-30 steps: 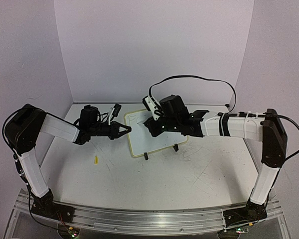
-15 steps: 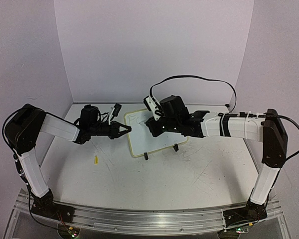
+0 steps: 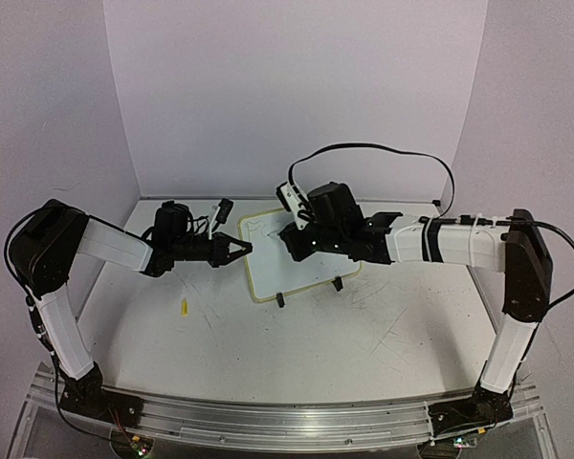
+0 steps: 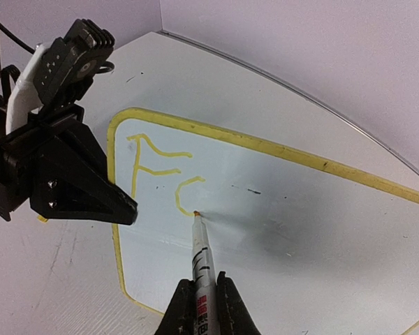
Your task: Write a sentence on the whiteboard
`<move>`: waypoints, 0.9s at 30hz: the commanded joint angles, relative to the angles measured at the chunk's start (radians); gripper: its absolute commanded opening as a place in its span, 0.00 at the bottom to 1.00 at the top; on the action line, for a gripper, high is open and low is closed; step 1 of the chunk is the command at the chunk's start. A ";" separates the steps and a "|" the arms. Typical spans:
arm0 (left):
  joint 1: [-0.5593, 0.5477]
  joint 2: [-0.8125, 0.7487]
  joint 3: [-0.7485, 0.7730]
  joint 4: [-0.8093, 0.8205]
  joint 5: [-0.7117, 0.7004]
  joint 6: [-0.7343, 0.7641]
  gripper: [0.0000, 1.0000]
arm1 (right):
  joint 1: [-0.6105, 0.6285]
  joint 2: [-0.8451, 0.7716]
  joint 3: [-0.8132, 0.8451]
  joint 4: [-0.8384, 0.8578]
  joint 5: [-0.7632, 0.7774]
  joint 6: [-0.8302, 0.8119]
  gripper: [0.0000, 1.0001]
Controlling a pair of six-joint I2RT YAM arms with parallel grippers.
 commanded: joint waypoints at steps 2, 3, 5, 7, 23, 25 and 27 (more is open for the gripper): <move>0.008 -0.005 0.012 -0.055 -0.080 0.067 0.00 | -0.030 -0.034 0.034 0.051 0.089 0.006 0.00; 0.008 -0.006 0.013 -0.055 -0.080 0.067 0.00 | -0.030 -0.035 0.032 0.052 0.089 0.006 0.00; 0.008 -0.005 0.014 -0.055 -0.079 0.067 0.00 | -0.030 -0.036 0.032 0.054 0.089 0.004 0.00; 0.008 -0.005 0.014 -0.055 -0.078 0.068 0.00 | -0.031 -0.038 0.032 0.058 0.090 0.003 0.00; 0.008 -0.004 0.013 -0.056 -0.079 0.069 0.00 | -0.031 -0.020 0.063 0.072 0.058 0.005 0.00; 0.008 -0.004 0.015 -0.056 -0.078 0.069 0.00 | -0.030 -0.016 0.062 0.072 0.054 0.007 0.00; 0.007 -0.005 0.014 -0.056 -0.079 0.070 0.00 | -0.030 -0.017 0.055 0.072 0.049 0.012 0.00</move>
